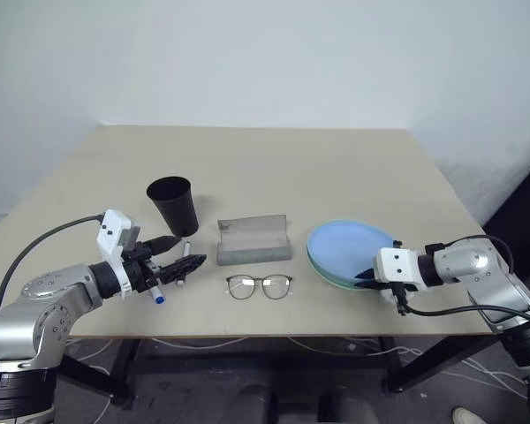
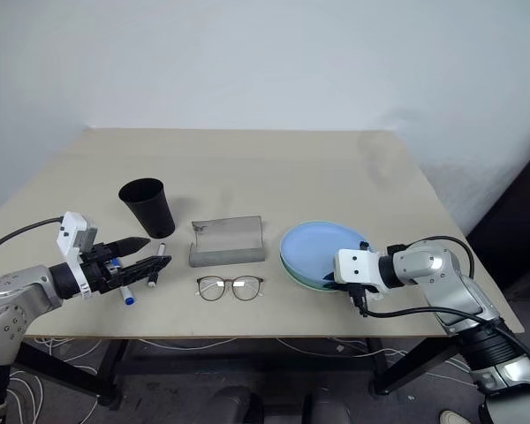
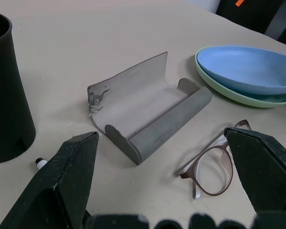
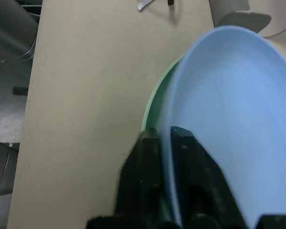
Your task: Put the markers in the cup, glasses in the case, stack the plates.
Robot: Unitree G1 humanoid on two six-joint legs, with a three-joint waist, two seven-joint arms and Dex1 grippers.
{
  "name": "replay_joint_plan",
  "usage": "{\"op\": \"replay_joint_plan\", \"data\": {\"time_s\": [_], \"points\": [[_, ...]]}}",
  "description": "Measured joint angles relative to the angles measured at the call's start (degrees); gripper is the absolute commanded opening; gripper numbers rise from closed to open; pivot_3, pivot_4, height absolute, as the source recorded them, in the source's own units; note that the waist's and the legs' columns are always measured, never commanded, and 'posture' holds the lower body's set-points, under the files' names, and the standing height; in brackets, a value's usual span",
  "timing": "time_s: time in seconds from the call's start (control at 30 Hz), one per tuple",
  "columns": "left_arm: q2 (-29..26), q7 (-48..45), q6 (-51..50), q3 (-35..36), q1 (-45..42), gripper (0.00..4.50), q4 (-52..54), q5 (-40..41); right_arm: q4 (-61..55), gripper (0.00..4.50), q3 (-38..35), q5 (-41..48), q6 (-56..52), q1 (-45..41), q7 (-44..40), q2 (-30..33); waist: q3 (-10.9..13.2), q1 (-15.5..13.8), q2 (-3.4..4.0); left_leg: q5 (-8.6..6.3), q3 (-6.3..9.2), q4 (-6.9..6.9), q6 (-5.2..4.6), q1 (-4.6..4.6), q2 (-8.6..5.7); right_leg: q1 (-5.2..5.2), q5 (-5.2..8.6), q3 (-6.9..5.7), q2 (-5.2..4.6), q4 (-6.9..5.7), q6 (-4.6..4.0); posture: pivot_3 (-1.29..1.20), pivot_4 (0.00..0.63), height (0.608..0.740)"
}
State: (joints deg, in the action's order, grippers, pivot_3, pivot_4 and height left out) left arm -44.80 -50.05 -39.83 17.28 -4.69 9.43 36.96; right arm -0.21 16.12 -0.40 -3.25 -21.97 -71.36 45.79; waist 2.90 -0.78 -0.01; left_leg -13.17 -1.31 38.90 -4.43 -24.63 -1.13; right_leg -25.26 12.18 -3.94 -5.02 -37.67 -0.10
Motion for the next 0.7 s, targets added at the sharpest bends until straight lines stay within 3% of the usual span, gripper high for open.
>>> {"op": "replay_joint_plan", "data": {"time_s": [0.3,0.5,0.7], "points": [[0.00,-0.06,0.05,-0.05,-0.02,4.50,-0.29,-0.10,-3.83,4.49,-4.18,10.82,-5.53,-2.57,-6.71,1.38,0.01,0.01,0.01,0.00,0.00,0.01,0.00,0.00,0.00,0.01,0.00,0.00,-0.01,-0.01,0.00,0.00,0.000,0.701],[0.04,-0.08,0.06,-0.07,0.03,4.50,-0.27,-0.09,-2.82,4.49,-9.21,14.46,-7.76,-6.73,-8.21,5.21,-0.01,-0.28,-0.04,0.00,0.00,-0.06,0.00,0.00,0.00,0.01,0.00,-0.03,-0.05,0.09,0.00,0.00,0.000,0.701],[0.12,-0.12,0.11,0.01,0.25,4.50,-0.28,-0.10,0.02,4.49,-10.40,13.73,-7.83,1.49,-8.43,9.56,0.00,-0.86,-0.03,-0.03,-0.02,-0.14,-0.04,-0.04,-0.02,-0.05,0.01,0.00,-0.11,0.16,0.00,0.00,0.000,0.701]]}}
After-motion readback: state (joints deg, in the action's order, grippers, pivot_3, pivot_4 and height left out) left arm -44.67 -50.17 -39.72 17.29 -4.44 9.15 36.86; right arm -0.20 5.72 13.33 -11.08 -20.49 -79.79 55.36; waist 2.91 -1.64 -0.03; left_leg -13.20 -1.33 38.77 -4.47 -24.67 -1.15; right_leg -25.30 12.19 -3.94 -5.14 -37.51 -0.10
